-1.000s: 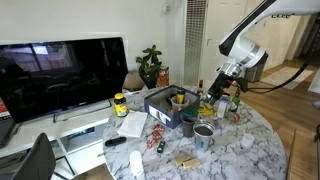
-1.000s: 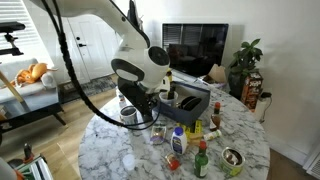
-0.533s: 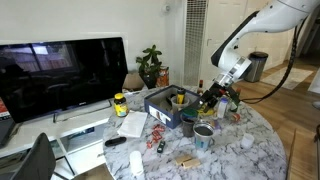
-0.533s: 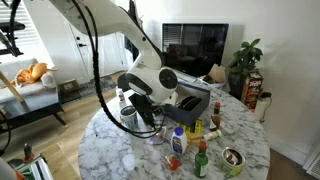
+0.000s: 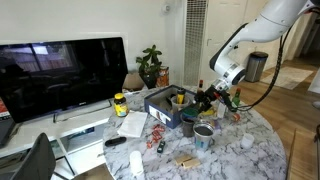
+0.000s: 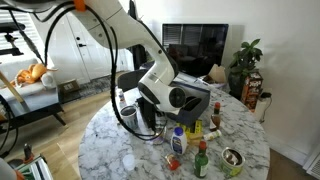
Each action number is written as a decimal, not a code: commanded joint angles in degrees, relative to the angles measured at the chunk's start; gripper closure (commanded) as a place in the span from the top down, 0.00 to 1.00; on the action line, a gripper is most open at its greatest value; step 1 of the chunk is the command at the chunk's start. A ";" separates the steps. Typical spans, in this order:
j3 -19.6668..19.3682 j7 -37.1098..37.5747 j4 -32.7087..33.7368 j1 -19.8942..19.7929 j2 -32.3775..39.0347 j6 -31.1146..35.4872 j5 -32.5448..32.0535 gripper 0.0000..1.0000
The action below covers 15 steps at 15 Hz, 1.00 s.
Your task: Put the blue and green lids on the table, remove the large clear cup from the box and put it on the table, place the silver cup and small clear cup in the box
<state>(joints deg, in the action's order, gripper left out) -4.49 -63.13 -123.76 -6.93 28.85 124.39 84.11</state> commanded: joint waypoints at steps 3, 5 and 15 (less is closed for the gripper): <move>-0.43 -0.46 2.59 -1.57 4.04 -5.08 4.80 0.55; -0.72 -0.19 2.94 -1.58 4.75 -5.65 5.58 0.38; -3.07 -0.93 1.83 -3.52 2.24 -10.83 9.56 0.02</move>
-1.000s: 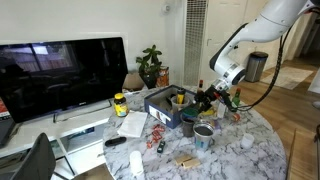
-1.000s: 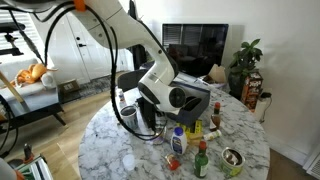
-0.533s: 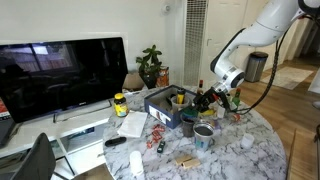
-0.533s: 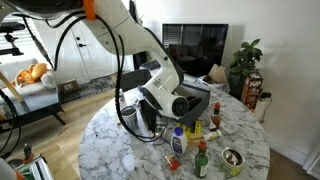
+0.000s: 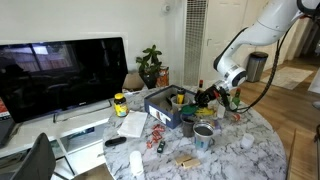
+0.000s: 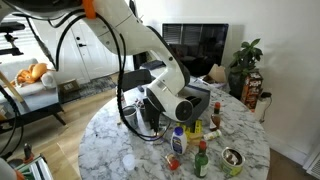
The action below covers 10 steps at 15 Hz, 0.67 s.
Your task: Put the blue and green lids on the table, remove the large clear cup from the box and put it on the table, place the silver cup and small clear cup in the box
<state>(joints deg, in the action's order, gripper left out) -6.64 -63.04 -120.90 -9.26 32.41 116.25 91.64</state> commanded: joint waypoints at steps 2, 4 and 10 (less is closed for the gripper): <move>-2.16 -1.26 -1.90 -1.65 -2.84 -3.93 0.84 0.02; -4.24 -1.19 -3.15 -1.51 -4.95 -3.41 -3.05 0.02; -8.83 -0.10 -7.97 -1.47 -12.17 -1.07 -18.02 0.02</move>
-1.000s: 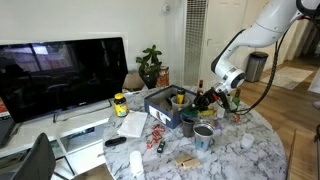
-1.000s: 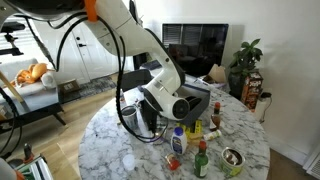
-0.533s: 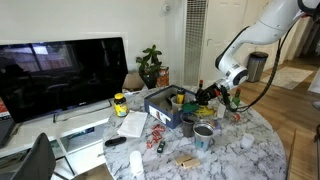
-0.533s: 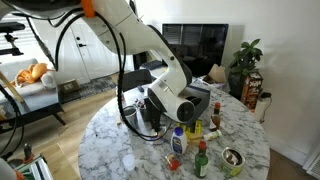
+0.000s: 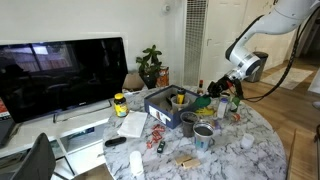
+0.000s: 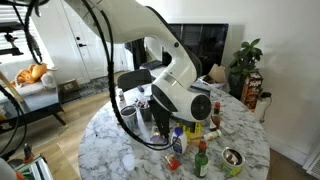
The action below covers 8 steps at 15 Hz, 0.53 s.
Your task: Put the blue and green lids on the table, remove the large clear cup from the box and put it on the table, place the silver cup and small clear cup in the box
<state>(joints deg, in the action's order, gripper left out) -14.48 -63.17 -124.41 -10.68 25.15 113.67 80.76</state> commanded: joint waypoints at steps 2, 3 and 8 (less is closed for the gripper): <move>-1.22 1.22 -5.93 0.58 -6.60 2.31 -14.70 0.02; -0.85 1.87 -6.71 0.86 -7.11 2.68 -18.19 0.02; 3.38 4.52 -8.72 2.94 -4.63 7.36 -30.06 0.02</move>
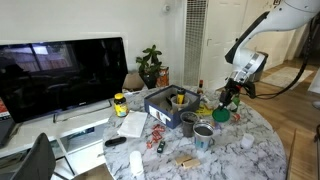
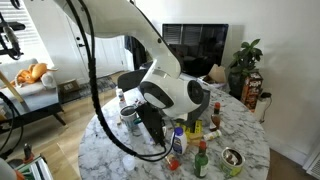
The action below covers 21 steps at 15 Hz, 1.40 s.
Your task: Put the blue and green lids on the table, remove the large clear cup from the box and put it on the table, place the silver cup and small clear cup in the box
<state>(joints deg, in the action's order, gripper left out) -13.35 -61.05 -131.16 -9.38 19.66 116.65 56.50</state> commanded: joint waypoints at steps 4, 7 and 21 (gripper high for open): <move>5.78 5.54 -2.33 2.58 4.56 8.60 -12.47 0.02; 7.60 8.88 -3.03 3.65 6.34 18.20 -16.50 0.02; 11.87 23.93 -7.49 2.09 -10.57 34.11 -32.46 1.00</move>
<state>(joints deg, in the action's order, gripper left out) -2.66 -41.50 -136.28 -6.20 15.19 147.54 25.49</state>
